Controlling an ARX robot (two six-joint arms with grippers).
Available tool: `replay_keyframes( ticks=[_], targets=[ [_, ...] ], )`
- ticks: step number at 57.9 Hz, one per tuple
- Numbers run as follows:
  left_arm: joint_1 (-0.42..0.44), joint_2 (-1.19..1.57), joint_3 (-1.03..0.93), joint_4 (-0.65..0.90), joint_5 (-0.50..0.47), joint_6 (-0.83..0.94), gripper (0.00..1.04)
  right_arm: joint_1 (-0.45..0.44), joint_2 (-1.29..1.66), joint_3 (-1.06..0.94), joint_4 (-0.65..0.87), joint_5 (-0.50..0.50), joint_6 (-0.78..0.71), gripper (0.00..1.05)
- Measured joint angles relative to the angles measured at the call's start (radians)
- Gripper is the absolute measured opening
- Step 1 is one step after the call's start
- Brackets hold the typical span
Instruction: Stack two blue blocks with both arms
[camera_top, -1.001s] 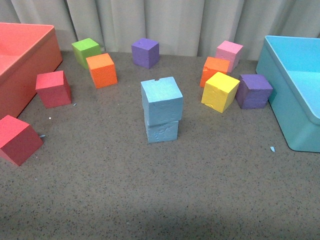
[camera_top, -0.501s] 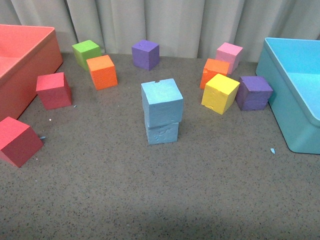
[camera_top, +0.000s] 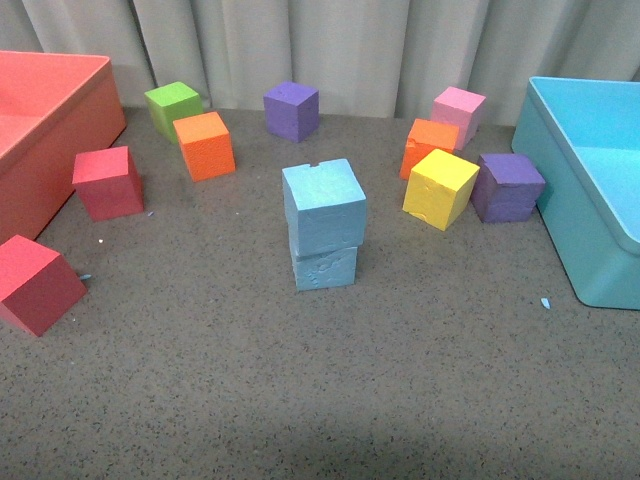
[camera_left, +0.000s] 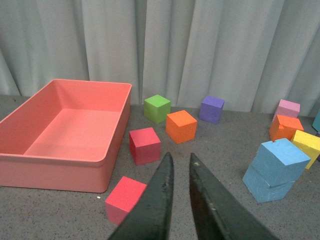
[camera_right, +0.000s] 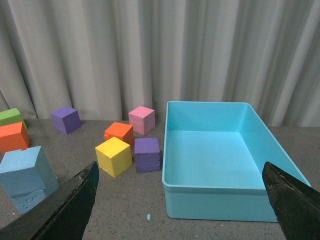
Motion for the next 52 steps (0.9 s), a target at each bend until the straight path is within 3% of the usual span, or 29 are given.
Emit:
replay_keyframes(
  ticks=[20, 26, 52],
  targets=[
    [0.000, -0.001, 0.000, -0.001, 0.000, 0.000, 0.78, 0.000, 0.000, 0.000, 0.000, 0.000, 0.000, 0.95],
    [0.000, -0.001, 0.000, -0.001, 0.000, 0.002, 1.00, 0.000, 0.000, 0.000, 0.000, 0.000, 0.000, 0.95],
    [0.000, -0.001, 0.000, -0.001, 0.000, 0.003, 0.98, 0.000, 0.000, 0.000, 0.000, 0.000, 0.000, 0.95]
  ],
)
